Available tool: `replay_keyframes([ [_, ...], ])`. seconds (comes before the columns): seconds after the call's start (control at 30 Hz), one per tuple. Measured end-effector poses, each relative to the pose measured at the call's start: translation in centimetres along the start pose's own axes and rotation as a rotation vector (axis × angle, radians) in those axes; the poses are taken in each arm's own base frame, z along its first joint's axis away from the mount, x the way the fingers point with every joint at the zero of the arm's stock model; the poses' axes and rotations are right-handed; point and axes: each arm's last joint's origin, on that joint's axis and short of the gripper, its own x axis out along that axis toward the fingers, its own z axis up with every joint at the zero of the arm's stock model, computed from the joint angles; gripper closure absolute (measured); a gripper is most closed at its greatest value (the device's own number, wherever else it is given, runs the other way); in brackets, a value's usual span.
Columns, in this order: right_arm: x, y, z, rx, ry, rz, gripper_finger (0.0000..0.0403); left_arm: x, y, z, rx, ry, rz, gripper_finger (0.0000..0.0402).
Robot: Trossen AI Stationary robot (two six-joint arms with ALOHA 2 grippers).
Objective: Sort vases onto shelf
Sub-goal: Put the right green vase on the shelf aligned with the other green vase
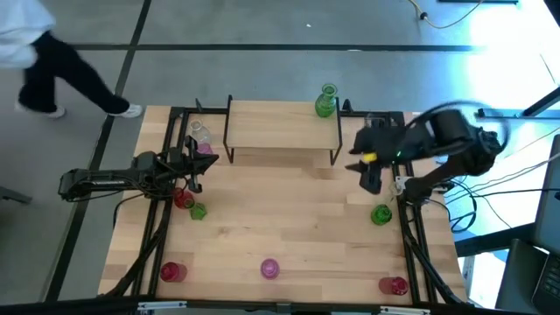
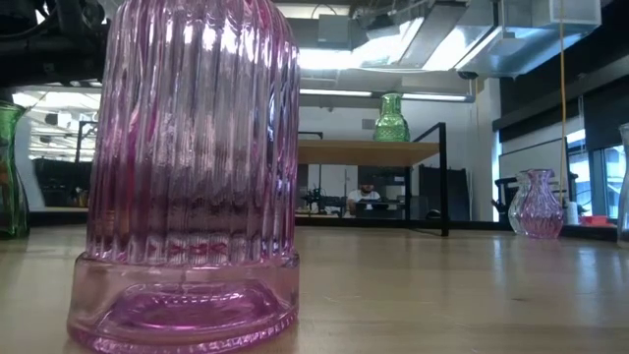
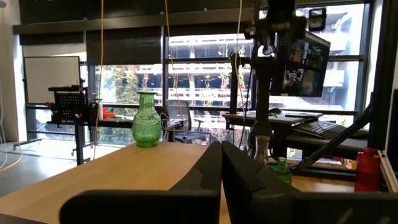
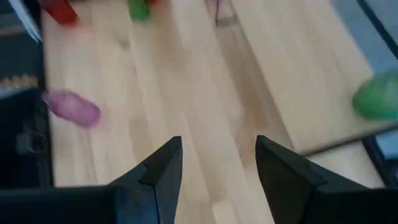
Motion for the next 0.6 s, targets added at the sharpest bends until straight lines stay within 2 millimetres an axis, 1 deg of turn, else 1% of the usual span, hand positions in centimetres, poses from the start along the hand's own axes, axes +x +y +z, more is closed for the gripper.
replay_keyframes([
  [0.17,2.1,-0.1,-3.7,0.079,0.137,-0.038,0.0219,0.0,0.0,0.0,0.000,0.000,0.000,0.0401],
  [0.3,3.4,-0.2,-6.9,0.184,0.238,-0.044,0.0219,0.0,0.0,0.0,-0.001,0.000,0.000,0.0401],
  [0.4,3.9,-0.4,-8.9,0.264,0.292,-0.046,0.0219,0.0,0.0,0.0,-0.012,0.000,0.000,0.0401],
  [0.5,4.3,-0.4,-10.7,0.336,0.326,-0.069,0.0219,0.0,0.0,0.0,-0.034,0.000,0.000,0.0401],
  [0.6,5.1,-0.2,-12.0,0.395,0.385,-0.084,0.0219,0.0,0.0,0.0,-0.044,0.001,0.000,0.0401],
])
